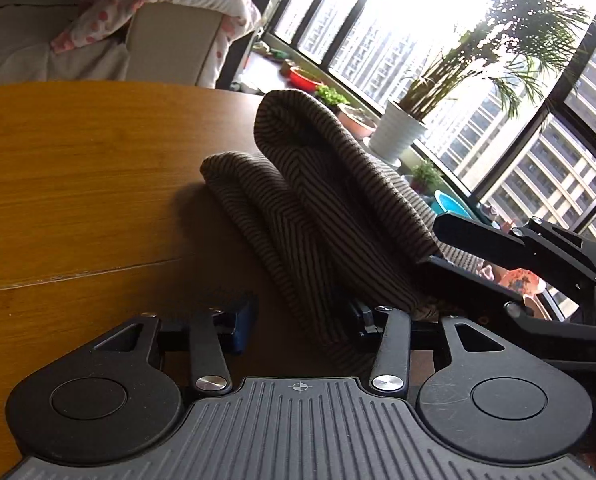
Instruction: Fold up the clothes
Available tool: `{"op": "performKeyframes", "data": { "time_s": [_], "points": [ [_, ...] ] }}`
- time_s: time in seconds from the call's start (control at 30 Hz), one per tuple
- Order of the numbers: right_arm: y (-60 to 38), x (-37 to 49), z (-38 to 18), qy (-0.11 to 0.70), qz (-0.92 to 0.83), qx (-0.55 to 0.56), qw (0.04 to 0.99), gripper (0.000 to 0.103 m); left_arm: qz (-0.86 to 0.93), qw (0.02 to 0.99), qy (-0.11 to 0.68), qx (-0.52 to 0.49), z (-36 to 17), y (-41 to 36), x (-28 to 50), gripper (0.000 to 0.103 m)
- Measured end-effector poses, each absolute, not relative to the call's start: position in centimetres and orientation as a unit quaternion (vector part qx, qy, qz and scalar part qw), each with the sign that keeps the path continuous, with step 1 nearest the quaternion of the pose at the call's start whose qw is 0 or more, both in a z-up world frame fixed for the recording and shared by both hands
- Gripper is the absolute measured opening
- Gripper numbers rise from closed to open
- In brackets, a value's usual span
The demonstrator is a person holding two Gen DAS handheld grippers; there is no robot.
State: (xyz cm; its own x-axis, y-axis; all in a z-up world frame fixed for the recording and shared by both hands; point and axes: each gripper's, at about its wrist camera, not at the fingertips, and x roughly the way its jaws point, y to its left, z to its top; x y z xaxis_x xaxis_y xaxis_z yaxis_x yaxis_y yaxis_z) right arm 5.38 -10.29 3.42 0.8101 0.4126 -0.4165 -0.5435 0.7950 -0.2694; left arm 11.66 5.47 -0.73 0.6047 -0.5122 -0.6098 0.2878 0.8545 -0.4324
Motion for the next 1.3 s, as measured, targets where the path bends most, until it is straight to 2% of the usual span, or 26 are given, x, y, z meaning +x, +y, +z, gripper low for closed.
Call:
{"op": "performKeyframes", "data": {
  "time_s": [0.07,0.13,0.2,0.23,0.27,0.3,0.33,0.37,0.4,0.43,0.47,0.53,0.6,0.63,0.7,0.73,0.87,1.0,1.03,1.2,1.3],
  "points": [
    [-9.7,4.8,2.3,0.165,0.244,-0.213,0.932,0.07,-0.215,0.887,0.379,-0.151,-0.4,6.2,11.5,0.05],
    [-9.2,4.5,1.4,0.162,0.229,-0.227,0.933,0.076,-0.202,0.89,0.377,-0.16,-0.1,7.0,11.7,0.05],
    [-8.7,4.7,0.7,0.159,0.205,-0.239,0.936,0.076,-0.197,0.888,0.379,-0.17,0.0,7.4,12.1,0.05],
    [-8.7,4.7,0.6,0.154,0.191,-0.242,0.939,0.071,-0.197,0.887,0.38,-0.172,0.0,7.4,12.1,0.05],
    [-8.7,4.8,0.5,0.149,0.176,-0.245,0.942,0.057,-0.199,0.887,0.38,-0.173,0.0,7.3,12.2,0.051],
    [-8.7,4.8,0.5,0.143,0.162,-0.249,0.944,0.051,-0.203,0.886,0.38,-0.171,0.0,7.1,12.2,0.051],
    [-8.7,4.6,0.6,0.134,0.152,-0.255,0.945,0.048,-0.207,0.885,0.38,-0.169,0.0,6.9,12.2,0.051],
    [-8.7,4.4,0.6,0.128,0.143,-0.263,0.946,0.049,-0.211,0.884,0.381,-0.168,0.1,6.7,12.2,0.051],
    [-8.5,4.5,0.2,0.134,0.14,-0.277,0.941,0.054,-0.215,0.883,0.381,-0.167,0.0,6.5,12.3,0.051],
    [-8.4,4.5,-0.2,0.139,0.136,-0.288,0.938,0.067,-0.22,0.882,0.381,-0.168,0.1,6.2,12.4,0.051],
    [-8.4,4.7,-0.7,0.144,0.129,-0.291,0.937,0.071,-0.225,0.881,0.38,-0.17,0.1,6.0,12.5,0.051],
    [-9.1,4.9,-0.6,0.142,0.126,-0.272,0.943,0.07,-0.237,0.878,0.378,-0.172,0.2,5.5,12.7,0.048],
    [-9.9,5.1,0.3,0.138,0.126,-0.243,0.952,0.051,-0.251,0.874,0.378,-0.177,0.2,5.2,12.8,0.043],
    [-10.1,5.4,1.0,0.131,0.124,-0.237,0.955,0.035,-0.259,0.869,0.38,-0.182,0.1,5.1,13.0,0.037],
    [-10.3,5.7,2.8,0.107,0.126,-0.229,0.959,0.031,-0.273,0.859,0.387,-0.194,-0.2,4.9,13.3,0.029],
    [-10.3,5.9,3.8,0.091,0.129,-0.227,0.961,0.03,-0.275,0.857,0.389,-0.196,-0.4,4.8,13.5,0.029],
    [-9.6,6.3,5.6,0.066,0.167,-0.253,0.951,0.03,-0.28,0.852,0.394,-0.201,-1.3,4.4,13.9,0.029],
    [-9.2,6.3,2.8,0.121,0.212,-0.297,0.923,0.03,-0.275,0.851,0.398,-0.204,-1.7,5.1,13.9,0.027],
    [-9.1,5.7,1.9,0.135,0.222,-0.308,0.915,0.03,-0.272,0.851,0.399,-0.208,-1.6,5.7,13.8,0.032],
    [-8.3,3.9,-0.4,0.137,0.228,-0.342,0.902,0.036,-0.239,0.855,0.391,-0.242,-1.0,8.5,13.4,0.036],
    [-8.5,3.8,0.0,0.14,0.233,-0.325,0.906,0.039,-0.241,0.855,0.371,-0.271,0.2,9.3,13.4,0.047]
  ]
}}
